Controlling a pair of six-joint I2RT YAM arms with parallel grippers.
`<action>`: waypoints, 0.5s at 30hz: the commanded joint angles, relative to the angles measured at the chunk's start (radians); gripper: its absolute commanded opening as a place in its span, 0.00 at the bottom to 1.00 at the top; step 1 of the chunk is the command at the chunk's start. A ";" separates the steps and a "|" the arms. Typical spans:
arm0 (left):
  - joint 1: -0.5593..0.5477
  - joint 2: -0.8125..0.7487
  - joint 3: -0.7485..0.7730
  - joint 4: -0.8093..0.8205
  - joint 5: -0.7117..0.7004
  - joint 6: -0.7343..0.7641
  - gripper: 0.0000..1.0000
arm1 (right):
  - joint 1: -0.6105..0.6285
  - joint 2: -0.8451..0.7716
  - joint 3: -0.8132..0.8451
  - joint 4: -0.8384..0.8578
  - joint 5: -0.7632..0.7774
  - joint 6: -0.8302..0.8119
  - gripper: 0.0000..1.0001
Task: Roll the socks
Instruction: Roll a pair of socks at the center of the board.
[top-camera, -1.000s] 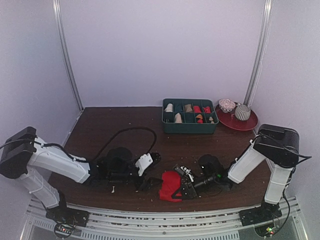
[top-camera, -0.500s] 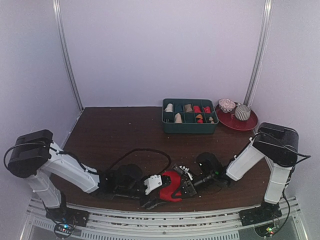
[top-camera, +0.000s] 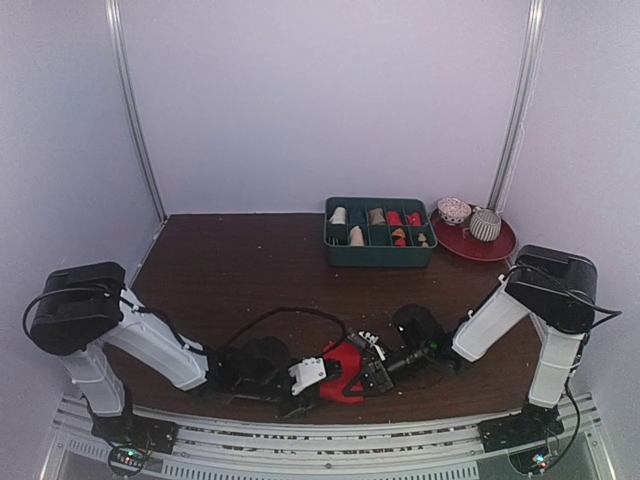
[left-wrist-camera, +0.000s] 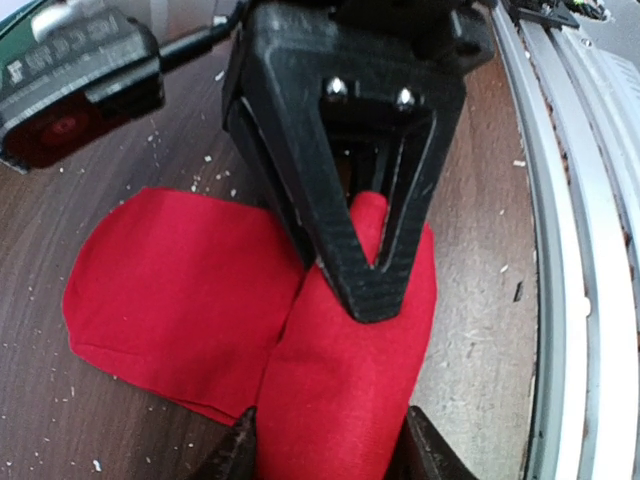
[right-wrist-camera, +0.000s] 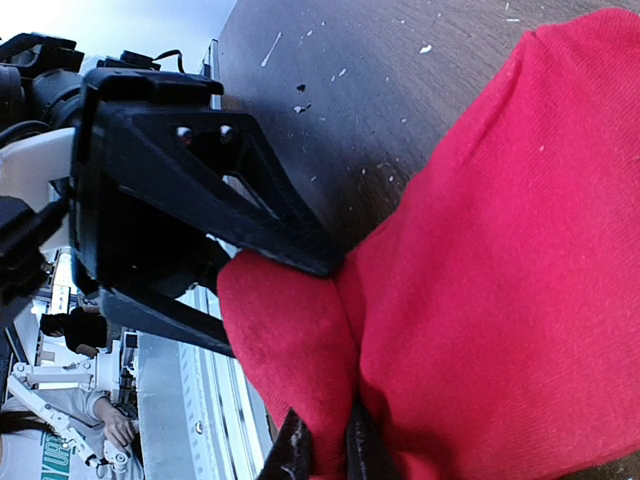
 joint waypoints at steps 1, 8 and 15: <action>-0.008 0.028 0.020 0.036 0.002 -0.011 0.49 | -0.006 0.098 -0.063 -0.278 0.139 -0.009 0.08; -0.008 -0.026 0.002 0.063 -0.004 -0.012 0.65 | -0.007 0.098 -0.072 -0.269 0.142 -0.005 0.07; -0.008 0.016 0.046 0.050 0.056 -0.004 0.43 | -0.006 0.094 -0.087 -0.242 0.147 0.010 0.07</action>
